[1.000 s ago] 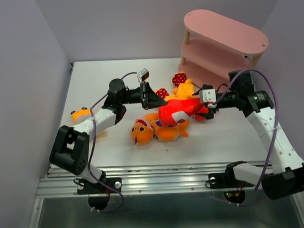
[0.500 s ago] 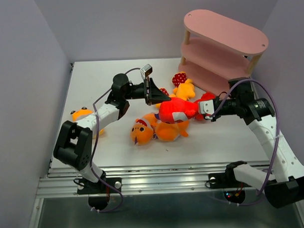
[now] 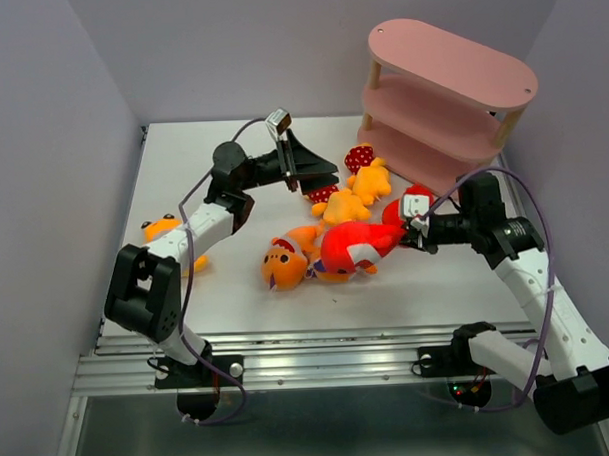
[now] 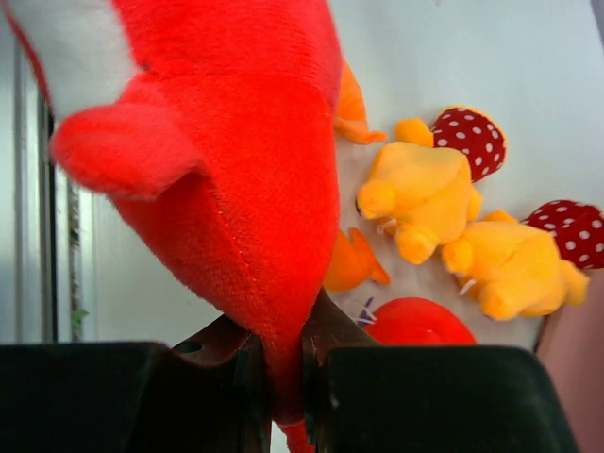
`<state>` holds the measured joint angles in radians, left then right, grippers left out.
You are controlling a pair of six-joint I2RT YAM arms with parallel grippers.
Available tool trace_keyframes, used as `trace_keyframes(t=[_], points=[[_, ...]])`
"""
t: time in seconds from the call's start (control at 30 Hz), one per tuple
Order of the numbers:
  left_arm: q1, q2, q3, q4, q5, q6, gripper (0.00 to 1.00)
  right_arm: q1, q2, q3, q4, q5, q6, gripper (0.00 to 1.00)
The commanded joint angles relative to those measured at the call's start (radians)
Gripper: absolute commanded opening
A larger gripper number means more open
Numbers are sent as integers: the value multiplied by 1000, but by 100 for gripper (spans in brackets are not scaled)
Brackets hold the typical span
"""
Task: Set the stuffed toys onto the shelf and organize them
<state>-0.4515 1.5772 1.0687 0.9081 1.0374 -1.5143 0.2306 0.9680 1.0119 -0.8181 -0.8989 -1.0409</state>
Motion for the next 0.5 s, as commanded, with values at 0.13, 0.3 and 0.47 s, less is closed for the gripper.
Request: trace_keyframes(t=[0.13, 0.3, 0.47], points=[[141, -199, 42, 203, -43, 48, 73, -59, -106, -104, 316, -40, 577, 1], [243, -364, 16, -72, -100, 439, 84, -114, -141, -186, 431, 58, 847, 1], [237, -561, -123, -262, -261, 730, 96, -191, -195, -263, 524, 190, 1112, 1]])
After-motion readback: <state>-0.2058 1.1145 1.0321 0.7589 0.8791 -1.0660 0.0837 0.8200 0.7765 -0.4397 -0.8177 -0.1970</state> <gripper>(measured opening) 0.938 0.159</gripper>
